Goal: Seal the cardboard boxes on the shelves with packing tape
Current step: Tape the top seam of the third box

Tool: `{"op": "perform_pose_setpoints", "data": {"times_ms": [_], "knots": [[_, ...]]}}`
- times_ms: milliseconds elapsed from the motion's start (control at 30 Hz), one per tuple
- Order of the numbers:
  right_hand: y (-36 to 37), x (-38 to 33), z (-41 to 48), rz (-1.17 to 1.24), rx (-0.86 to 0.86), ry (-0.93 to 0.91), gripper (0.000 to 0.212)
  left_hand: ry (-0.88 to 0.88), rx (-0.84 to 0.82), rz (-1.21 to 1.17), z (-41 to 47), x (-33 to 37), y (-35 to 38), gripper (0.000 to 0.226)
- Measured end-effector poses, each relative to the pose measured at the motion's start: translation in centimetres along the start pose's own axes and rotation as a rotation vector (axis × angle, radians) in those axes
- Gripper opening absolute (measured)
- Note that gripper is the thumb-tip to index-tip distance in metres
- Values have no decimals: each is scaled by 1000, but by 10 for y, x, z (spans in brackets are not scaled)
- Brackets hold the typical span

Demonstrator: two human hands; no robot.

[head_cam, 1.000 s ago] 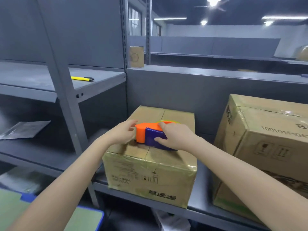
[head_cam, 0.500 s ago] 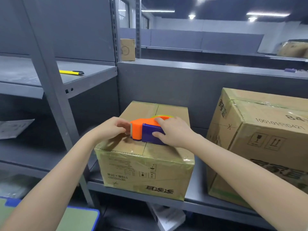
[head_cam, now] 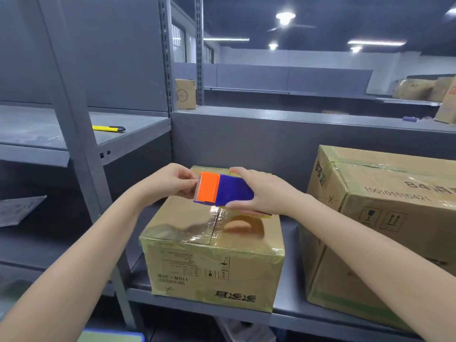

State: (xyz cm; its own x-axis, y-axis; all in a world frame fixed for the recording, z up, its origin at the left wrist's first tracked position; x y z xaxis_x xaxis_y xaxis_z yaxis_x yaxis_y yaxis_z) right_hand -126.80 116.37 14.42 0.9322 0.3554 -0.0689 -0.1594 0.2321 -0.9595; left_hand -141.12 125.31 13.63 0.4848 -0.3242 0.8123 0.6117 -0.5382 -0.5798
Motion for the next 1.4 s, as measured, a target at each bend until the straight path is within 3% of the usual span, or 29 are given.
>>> {"op": "perform_pose_setpoints", "data": {"times_ms": [100, 233, 367, 500, 767, 833, 967, 1133, 1267, 1400], "knots": [[-5, -3, -2, -60, 12, -40, 99, -31, -9, -7, 3, 6, 3, 21], [-13, 4, -6, -113, 59, -49, 81, -52, 18, -83, 5, 12, 3, 25], [-19, 15, -8, 3, 64, -9, 62, -51, 91, -83, 9, 25, 2, 28], [-56, 23, -11, 226, 126, -37, 61, -47, 143, -164, 12, 54, -6, 26], [-165, 79, -57, 198, 297, -16, 45, 78, 223, -232, 30, 167, 19, 13], [-187, 98, -75, 192, 331, 3, 49, 102, 234, -243, 37, 196, 35, 12], [-220, 140, -110, 165, 265, 67, 64, 135, 175, -270, 59, 245, 78, 12], [-239, 196, -155, 157, 98, 157, 47, 67, 4, -332, 93, 276, 154, 21], [-234, 232, -176, 152, 25, 201, 43, 3, 12, -355, 120, 277, 197, 31], [-213, 250, -179, 153, -49, 200, 41, -48, -25, -372, 133, 263, 218, 28]]}}
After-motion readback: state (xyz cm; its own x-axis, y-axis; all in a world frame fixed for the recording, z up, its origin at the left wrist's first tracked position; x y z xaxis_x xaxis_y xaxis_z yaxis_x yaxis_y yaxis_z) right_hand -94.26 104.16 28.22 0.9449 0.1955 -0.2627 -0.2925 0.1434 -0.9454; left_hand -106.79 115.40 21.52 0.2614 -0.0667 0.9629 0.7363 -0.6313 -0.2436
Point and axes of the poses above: each hand's wrist, its own z-axis towards the middle knuckle, its own y-axis out of the palm, x = y × z, the point moved 8 cm from there along z, towards the middle knuckle, and after that the axes turned 11 degrees about -y, right-handed, at the moved point
